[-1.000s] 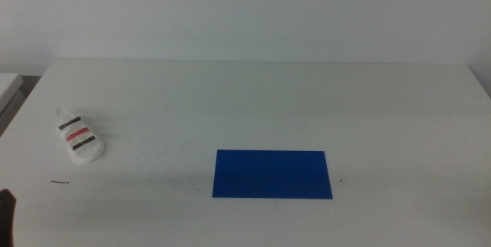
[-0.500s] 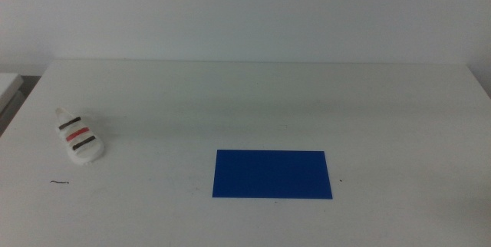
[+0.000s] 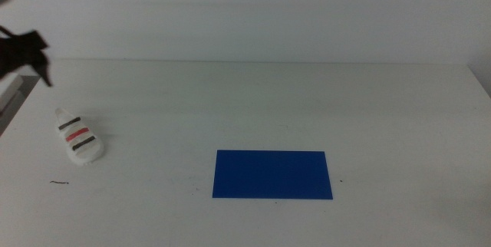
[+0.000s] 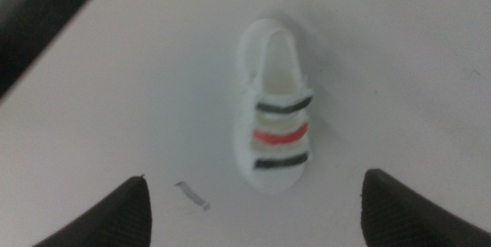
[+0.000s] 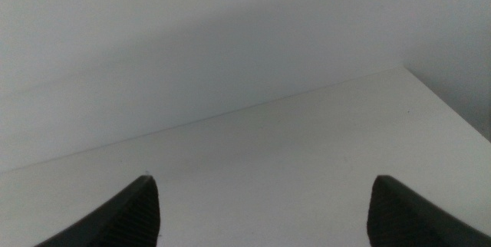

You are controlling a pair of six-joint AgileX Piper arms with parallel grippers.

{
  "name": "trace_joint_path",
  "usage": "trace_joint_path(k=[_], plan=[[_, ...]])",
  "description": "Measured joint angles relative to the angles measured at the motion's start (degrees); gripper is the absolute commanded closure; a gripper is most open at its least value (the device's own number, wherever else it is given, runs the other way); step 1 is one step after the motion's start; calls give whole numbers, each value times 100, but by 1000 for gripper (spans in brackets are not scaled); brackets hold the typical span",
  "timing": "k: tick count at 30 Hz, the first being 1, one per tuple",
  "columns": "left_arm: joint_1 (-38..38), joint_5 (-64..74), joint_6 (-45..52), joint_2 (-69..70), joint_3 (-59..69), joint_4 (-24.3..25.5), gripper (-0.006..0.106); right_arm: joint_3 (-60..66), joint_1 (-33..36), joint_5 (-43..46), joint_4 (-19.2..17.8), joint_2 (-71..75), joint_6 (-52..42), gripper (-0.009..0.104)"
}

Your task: Use one arm to grab the shoe from the table and place it on the mat.

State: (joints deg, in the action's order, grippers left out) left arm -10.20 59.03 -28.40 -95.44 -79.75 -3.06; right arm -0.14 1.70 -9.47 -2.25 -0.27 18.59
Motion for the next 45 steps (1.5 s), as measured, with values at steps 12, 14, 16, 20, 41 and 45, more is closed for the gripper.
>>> trace_joint_path(k=[12,14,16,20,41,45], plan=[[297,-222,-588,-1574,-521,92,7,0,0,0,0,0,0,16],[310,-292,-601,-1724,-521,106,7,0,0,0,0,0,0,16],[321,-395,-601,-1873,-521,106,7,0,0,0,0,0,0,16],[328,-620,-601,-2148,-521,106,11,0,0,0,0,0,0,16],[2580,929,-1412,-2060,-1819,82,102,0,0,0,0,0,0,16],[3739,970,-1929,-2282,-2017,7,102,0,0,0,0,0,0,16]])
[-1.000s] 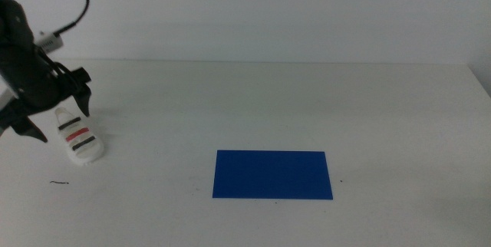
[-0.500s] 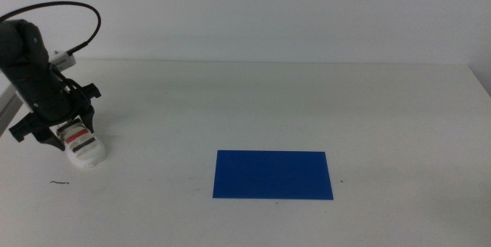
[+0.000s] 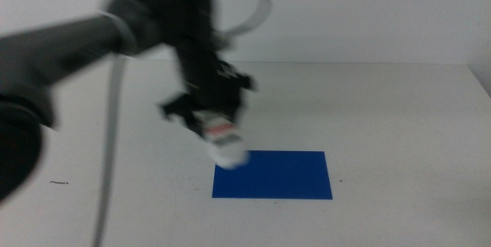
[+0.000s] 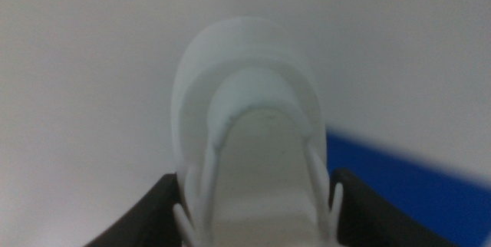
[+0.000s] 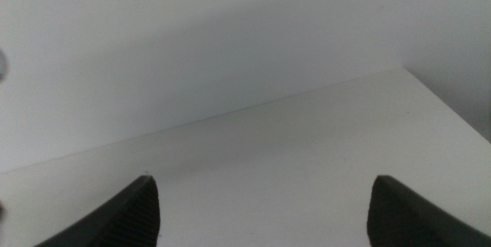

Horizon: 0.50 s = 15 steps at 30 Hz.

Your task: Use one arm to grab the shoe from the table and place it on the mat.

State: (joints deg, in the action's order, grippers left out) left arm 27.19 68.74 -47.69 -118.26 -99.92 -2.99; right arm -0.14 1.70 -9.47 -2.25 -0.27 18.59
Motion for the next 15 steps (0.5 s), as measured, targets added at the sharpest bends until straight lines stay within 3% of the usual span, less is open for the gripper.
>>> trace_joint_path(k=[4,9,12,15], plan=[[869,-2,-100,-278,-152,-56,102,0,0,0,0,0,0,16],[1216,-23,274,-438,-194,-47,102,0,0,0,0,0,0,16],[1225,-142,1540,-447,-207,-24,102,0,0,0,0,0,0,16],[1215,-393,3857,-447,-216,-95,102,0,0,0,0,0,0,16]])
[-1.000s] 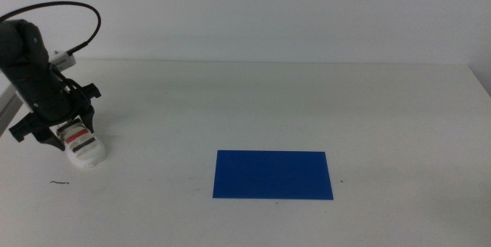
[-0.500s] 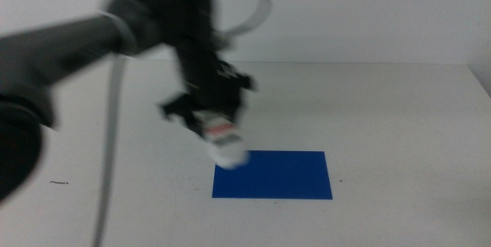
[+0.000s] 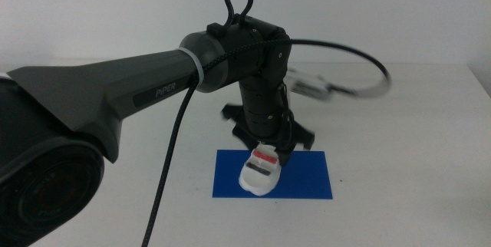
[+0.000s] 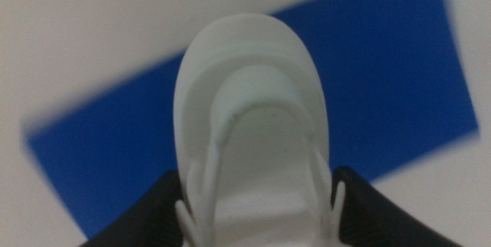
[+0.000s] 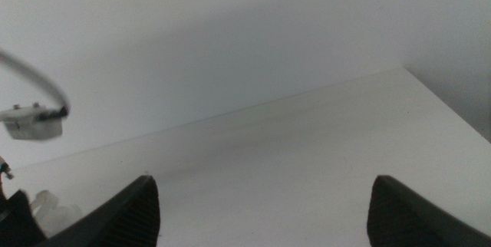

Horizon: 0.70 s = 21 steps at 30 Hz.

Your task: Use one arm to grab the shoe from the table and place it on the mat.

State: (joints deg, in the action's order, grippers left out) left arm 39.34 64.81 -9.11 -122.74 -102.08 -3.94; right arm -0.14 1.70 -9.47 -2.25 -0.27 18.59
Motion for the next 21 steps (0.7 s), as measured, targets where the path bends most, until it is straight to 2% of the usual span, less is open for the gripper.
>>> trace_joint_path(k=[5,8,12,18,21], plan=[[0,293,3941,-48,-12,-86,102,0,0,0,0,0,0,16],[0,261,5520,-84,-12,-101,102,0,0,0,0,0,0,16],[0,-14,6266,-96,-12,-254,102,0,0,0,0,0,0,16],[0,-217,6493,-218,-12,-280,102,0,0,0,0,0,0,16],[0,-242,6585,-290,-12,-255,98,0,0,0,0,0,0,16]])
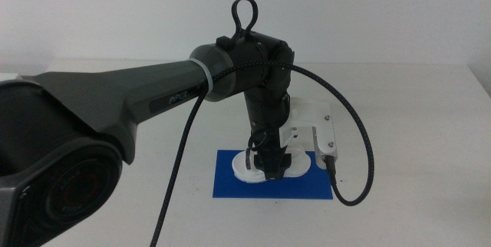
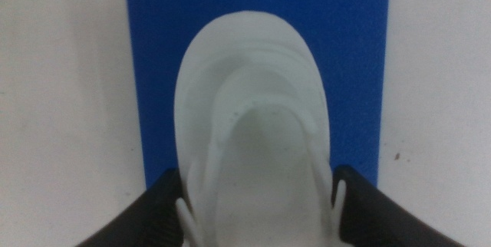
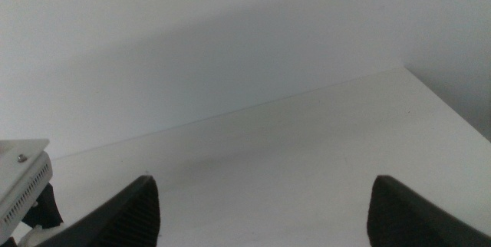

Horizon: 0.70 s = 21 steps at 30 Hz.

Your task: Use one arm to grab the shoe from the table and place it on the mat.

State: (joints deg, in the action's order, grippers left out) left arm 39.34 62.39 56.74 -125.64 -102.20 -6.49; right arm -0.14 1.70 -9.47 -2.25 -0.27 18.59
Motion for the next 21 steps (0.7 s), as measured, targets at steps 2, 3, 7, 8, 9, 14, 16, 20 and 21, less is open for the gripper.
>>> trace_joint_path(k=[2,3,7,8,9,14,16,20,21], plan=[[0,-11,9,-37,0,-1,93,0,0,0,0,0,0,16],[0,-20,14,-51,0,1,89,0,0,0,0,0,0,16],[0,-33,23,-96,0,-23,64,0,0,0,0,0,0,16],[0,-46,23,-99,0,-33,57,0,0,0,0,0,0,16],[0,-46,23,-108,0,-33,48,0,0,0,0,0,0,16],[0,-138,23,-159,0,-46,8,0,0,0,0,0,0,16],[0,-160,23,-159,0,-46,7,0,0,0,0,0,0,16],[0,-87,-147,-134,-75,28,7,0,0,0,0,0,0,16],[0,-16,-244,-89,-139,88,7,0,0,0,0,0,0,16]])
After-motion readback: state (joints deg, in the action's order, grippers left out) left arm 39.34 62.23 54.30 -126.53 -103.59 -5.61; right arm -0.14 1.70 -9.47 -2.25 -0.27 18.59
